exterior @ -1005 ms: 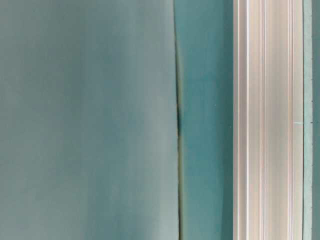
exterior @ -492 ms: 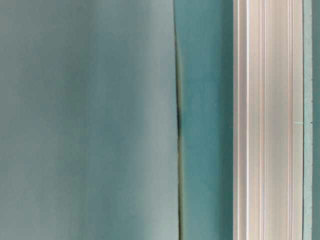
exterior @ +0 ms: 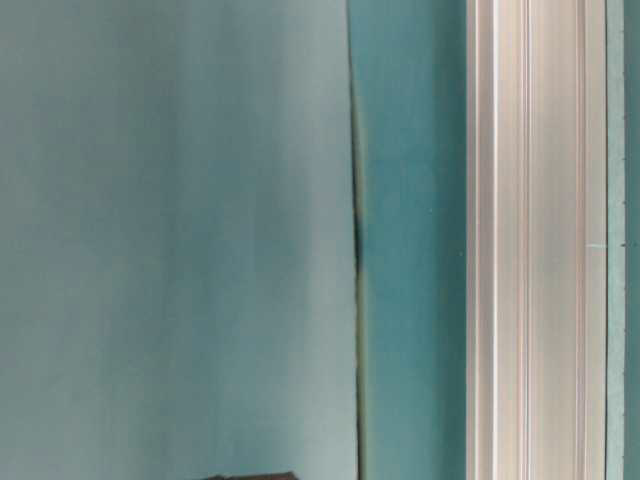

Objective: Lift the metal rail with both hands.
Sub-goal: 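Move both grippers down over the two ends of the silver rail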

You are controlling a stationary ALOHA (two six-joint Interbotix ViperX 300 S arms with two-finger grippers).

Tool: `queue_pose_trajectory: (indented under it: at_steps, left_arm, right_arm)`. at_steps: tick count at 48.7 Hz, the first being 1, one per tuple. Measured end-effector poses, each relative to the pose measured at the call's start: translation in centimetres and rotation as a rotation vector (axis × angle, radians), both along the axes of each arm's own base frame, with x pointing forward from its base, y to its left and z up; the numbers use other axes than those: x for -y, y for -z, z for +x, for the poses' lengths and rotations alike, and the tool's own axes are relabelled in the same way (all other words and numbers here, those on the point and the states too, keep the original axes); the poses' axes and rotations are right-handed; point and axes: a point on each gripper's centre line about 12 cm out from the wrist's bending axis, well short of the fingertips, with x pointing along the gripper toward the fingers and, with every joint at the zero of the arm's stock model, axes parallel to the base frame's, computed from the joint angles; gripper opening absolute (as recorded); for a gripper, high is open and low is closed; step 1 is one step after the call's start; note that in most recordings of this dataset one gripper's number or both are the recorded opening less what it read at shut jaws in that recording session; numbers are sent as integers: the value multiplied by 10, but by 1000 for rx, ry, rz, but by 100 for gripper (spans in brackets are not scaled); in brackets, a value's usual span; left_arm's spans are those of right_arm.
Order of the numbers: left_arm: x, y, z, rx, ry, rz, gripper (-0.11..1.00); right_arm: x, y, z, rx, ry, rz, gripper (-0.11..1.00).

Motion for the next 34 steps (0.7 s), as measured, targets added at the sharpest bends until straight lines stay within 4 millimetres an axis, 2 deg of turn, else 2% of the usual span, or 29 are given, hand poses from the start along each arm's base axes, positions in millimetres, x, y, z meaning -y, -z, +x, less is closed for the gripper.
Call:
queue_pose_trajectory:
  at_steps: [16, 34]
  left_arm:
    - [-3, 13, 6, -70, 38, 26, -2]
    - [-3, 14, 7, -55, 100, 61, -2]
  right_arm:
    - [-10, 10, 2, -123, -166, -41, 0]
    - [-9, 12, 5, -104, -182, -63, 2]
